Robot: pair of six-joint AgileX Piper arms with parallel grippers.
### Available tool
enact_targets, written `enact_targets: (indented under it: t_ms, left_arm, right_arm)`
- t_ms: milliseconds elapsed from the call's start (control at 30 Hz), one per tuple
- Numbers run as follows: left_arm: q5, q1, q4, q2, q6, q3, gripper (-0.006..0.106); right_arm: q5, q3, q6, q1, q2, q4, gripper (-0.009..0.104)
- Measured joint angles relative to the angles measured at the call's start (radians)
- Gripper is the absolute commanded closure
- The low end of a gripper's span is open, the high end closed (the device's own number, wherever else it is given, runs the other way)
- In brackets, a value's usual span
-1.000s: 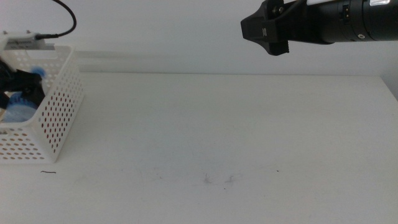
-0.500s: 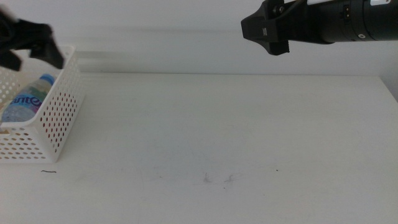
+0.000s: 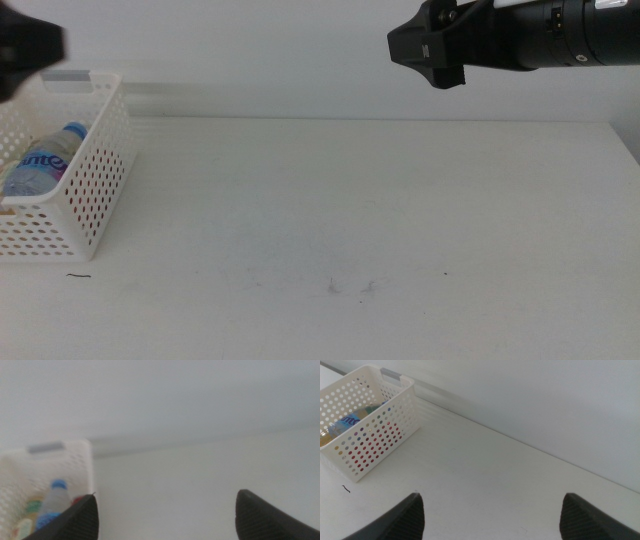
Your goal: Use arms to grab the bottles and put them into the dustbin to the left of the table.
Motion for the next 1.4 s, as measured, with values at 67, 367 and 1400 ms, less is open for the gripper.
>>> enact_targets:
  t_ms: [67, 367, 1400]
  left_arm:
    - [-0.031, 0.000, 0.029, -0.062, -0.035, 0.030, 0.007]
    - [-0.053, 0.000, 0.054, -0.163, -0.067, 0.052, 0.007]
    - [-0.507, 0.055, 0.156, -0.793, -0.072, 0.933, 0.007]
  right_arm:
    - [0.000, 0.000, 0.000, 0.000, 0.000, 0.000, 0.008]
    - [0.000, 0.000, 0.000, 0.000, 0.000, 0.000, 0.008]
    - [-0.402, 0.942, 0.002, -0.455, -0.782, 0.013, 0.008]
